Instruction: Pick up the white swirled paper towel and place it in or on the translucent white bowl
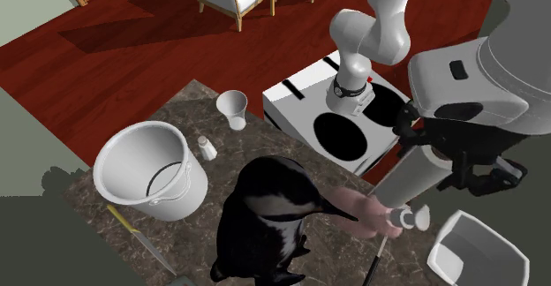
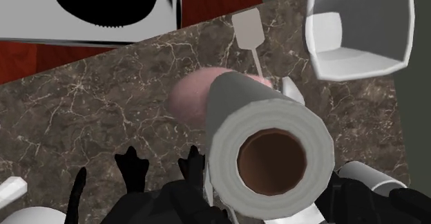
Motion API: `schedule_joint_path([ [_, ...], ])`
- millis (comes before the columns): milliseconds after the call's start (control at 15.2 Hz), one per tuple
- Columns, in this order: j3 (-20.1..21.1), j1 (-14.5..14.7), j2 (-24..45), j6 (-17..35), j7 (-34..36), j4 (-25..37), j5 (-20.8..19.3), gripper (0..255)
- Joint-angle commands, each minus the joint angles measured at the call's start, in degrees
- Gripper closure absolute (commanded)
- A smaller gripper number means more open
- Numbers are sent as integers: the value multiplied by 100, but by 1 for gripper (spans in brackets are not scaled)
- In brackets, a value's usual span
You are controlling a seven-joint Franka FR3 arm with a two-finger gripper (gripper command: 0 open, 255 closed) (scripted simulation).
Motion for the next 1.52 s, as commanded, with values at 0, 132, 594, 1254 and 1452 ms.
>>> schedule_joint_path([
  [0,231,126,199,-68,388,286,-56,255],
  [132,443,252,440,-130,739,593,-157,255],
  [594,1158,942,1643,-494,2074,2028,-866,255],
  [1254,1266,3336,4138,-1876,3426,5659,-2579,255],
  [1452,1394,2857,3718,-1303,3446,4629,-2306,255],
])
